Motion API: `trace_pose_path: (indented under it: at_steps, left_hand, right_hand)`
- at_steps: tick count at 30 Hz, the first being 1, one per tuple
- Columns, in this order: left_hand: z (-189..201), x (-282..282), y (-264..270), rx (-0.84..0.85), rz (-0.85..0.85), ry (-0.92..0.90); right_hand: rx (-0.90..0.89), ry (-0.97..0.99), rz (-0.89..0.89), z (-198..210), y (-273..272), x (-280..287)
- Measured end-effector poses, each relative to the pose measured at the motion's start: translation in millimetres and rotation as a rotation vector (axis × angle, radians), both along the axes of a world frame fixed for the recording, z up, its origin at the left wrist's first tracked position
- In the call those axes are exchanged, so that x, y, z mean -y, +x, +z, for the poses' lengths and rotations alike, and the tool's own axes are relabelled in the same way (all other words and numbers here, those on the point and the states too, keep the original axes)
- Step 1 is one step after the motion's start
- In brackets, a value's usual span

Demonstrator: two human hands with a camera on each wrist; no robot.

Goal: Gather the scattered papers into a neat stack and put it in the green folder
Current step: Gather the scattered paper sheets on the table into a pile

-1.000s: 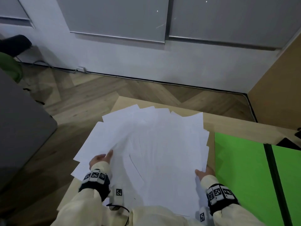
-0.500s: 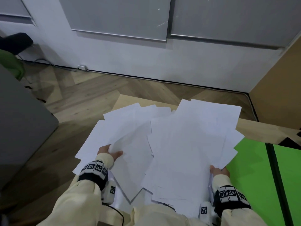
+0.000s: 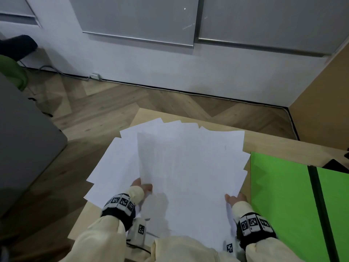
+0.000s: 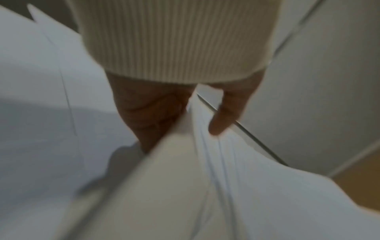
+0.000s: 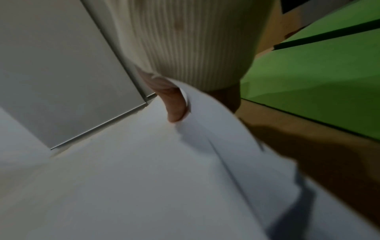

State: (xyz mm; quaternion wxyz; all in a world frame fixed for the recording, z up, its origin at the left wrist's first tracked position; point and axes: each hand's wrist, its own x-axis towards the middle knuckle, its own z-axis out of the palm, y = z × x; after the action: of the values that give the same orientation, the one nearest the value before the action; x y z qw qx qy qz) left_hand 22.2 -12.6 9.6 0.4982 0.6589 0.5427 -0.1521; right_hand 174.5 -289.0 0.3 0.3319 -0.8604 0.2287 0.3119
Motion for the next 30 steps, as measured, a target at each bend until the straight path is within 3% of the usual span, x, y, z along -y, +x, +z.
trace_pose_path:
  at_steps: [3,5,8,12,21,26,30]
  left_hand:
    - [0,-1,7,0.220,0.274,-0.064]
    - [-7,7,9,0.227,0.312,-0.060]
    - [-4,21,11,0.044,0.120,0.011]
    - [-3,27,15,-0.083,-0.067,-0.068]
    - [-10,33,11,-0.076,-0.122,0.060]
    - [-10,35,8,-0.067,-0.216,0.011]
    - [-26,29,8,-0.094,-0.209,0.019]
  right_hand:
    - [-0.005,0.007,0.050,0,-5,-10]
    - [-0.012,0.029,0.074,-1,-8,-19]
    - [0.097,0.072,0.067,0,-15,-34]
    - [0.214,0.067,0.035,3,-20,-39]
    - [0.104,0.249,-0.016,12,-14,-42]
    - [-0.028,0.351,-0.153,8,-12,-34]
    - [-0.124,0.238,-0.106,7,-13,-27]
